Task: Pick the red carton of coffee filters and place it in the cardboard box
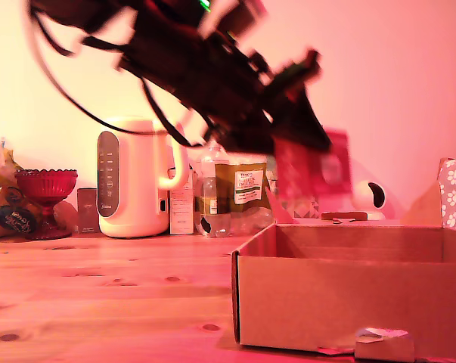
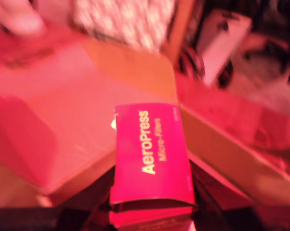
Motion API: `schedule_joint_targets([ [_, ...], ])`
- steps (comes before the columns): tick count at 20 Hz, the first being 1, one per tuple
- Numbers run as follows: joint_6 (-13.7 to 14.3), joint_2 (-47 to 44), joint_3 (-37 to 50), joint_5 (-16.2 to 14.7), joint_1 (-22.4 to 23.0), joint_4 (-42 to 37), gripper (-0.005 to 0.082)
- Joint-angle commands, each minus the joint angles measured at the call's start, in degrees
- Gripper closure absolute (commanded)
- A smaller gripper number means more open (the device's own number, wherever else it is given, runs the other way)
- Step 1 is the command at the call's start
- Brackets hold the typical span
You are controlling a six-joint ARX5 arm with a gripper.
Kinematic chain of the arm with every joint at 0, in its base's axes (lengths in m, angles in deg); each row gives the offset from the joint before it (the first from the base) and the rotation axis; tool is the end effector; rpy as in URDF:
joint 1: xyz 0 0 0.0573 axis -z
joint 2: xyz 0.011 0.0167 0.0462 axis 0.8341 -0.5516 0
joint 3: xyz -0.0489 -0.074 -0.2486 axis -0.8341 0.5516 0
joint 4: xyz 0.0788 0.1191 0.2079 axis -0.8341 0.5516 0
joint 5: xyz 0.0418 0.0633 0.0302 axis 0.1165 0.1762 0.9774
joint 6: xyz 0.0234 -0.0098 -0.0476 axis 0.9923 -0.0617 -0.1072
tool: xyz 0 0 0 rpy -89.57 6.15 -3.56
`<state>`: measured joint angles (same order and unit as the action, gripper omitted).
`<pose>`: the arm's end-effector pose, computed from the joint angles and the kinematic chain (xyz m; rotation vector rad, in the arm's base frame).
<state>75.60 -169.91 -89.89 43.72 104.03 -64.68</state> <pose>0.2496 -0.2841 0.2150 0.0856 0.5181 -1.0670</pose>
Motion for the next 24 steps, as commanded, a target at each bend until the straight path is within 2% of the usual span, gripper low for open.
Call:
schedule_joint_targets([
  [1, 0.61, -1.51, -1.9, -0.96, 0.44, 1.09, 0.0571],
  [5, 0.87, -7.23, -4.46, -1.92, 2.23, 5.35, 0.0571],
  [8, 0.94, -9.57, -4.5, -1.55, 3.72, 5.05, 0.0561],
  [9, 1.03, -9.57, -4.5, -1.57, 4.02, 4.68, 0.0524],
  [10, 1.46, -9.46, -4.55, -1.79, 4.07, 4.02, 0.0452],
  [12, 1.57, -8.81, -4.96, -2.34, 4.04, 3.54, 0.0169],
  [13, 1.09, -7.96, -5.33, -3.48, 3.91, 4.59, 0.0084],
  [16, 1.6, -3.5, -5.4, -3.85, 3.98, 6.56, 0.0089],
  [18, 1.99, 0.0, -5.4, -2.86, 4.02, 8.55, 0.0171],
  [19, 2.19, 1.88, -5.4, -2.23, 3.98, 9.79, 0.0262],
  [20, 3.52, 3.39, -5.4, -1.01, 3.91, 11.15, 0.0386],
  [21, 5.49, 4.72, -5.4, -0.81, 3.58, 12.72, 0.056],
  [22, 5.73, 5.73, -5.4, -0.79, 2.93, 14.12, 0.0755],
  [24, 6.71, 6.25, -5.31, -0.63, 1.4, 15.58, 0.0788],
])
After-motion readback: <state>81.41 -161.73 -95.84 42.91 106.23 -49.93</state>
